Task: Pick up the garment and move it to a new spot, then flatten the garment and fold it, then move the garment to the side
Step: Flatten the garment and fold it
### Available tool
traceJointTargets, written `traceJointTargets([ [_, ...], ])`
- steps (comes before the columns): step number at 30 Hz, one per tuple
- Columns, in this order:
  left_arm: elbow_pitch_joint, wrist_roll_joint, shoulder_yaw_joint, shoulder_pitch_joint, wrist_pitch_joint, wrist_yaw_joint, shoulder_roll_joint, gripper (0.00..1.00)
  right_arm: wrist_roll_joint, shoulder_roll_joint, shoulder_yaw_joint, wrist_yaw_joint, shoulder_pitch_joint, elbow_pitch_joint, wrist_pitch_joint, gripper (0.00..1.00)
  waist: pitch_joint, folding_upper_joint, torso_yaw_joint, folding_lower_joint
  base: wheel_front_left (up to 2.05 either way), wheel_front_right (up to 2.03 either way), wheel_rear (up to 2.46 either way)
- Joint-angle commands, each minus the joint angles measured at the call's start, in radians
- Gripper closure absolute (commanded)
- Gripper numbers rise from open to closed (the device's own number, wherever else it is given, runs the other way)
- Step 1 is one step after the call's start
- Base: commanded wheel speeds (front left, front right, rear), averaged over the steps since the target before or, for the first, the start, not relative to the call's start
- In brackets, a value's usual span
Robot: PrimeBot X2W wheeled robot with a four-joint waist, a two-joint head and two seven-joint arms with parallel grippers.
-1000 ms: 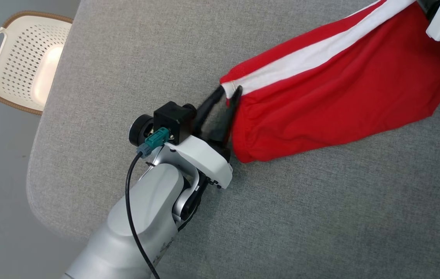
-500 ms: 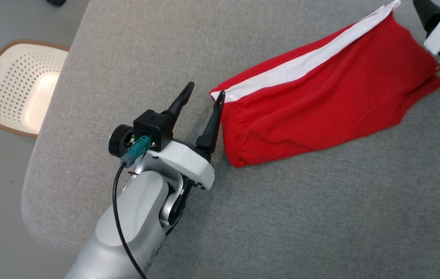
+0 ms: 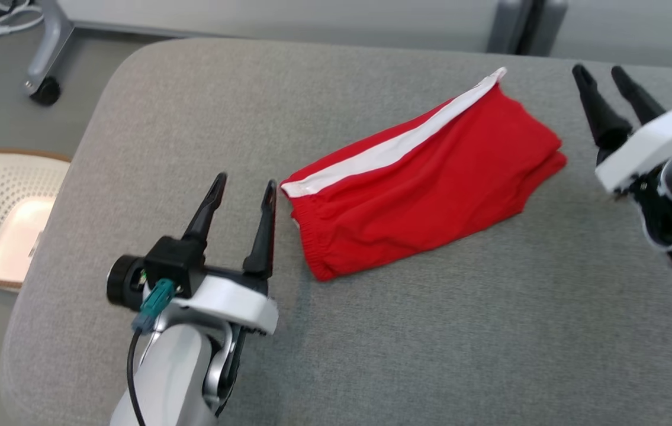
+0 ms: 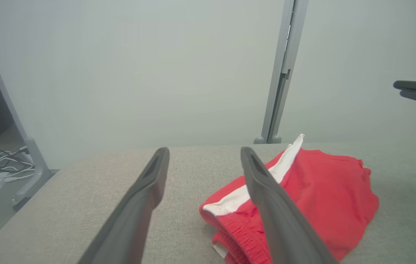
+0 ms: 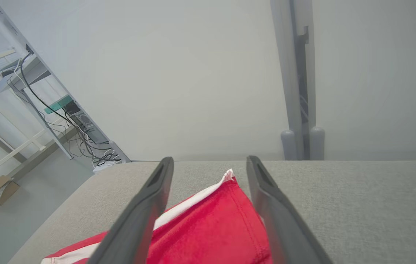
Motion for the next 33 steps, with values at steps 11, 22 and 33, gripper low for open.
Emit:
traceJointTargets([
  [11, -0.174, 0.106, 0.114, 0.253, -0.003, 0.021, 0.005, 0.00, -0.679, 0.141, -0.694, 0.000, 0.527, -0.393, -0.013, 0.00, -0.130, 0.0000, -0.120, 0.0000, 0.00, 0.00, 0.00],
  [22, -0.279, 0.137, 0.156, 0.381, -0.003, 0.035, 0.004, 0.00, -0.953, 0.389, -0.925, 0.000, 0.946, -0.662, -0.013, 0.00, -0.196, 0.0000, -0.186, 0.0000, 0.00, 0.00, 0.00],
  [33, -0.277, 0.134, 0.152, 0.446, -0.003, 0.041, 0.004, 0.00, -0.998, 0.432, -0.938, 0.000, 1.027, -0.702, -0.013, 0.00, -0.201, 0.0000, -0.202, 0.0000, 0.00, 0.00, 0.00],
])
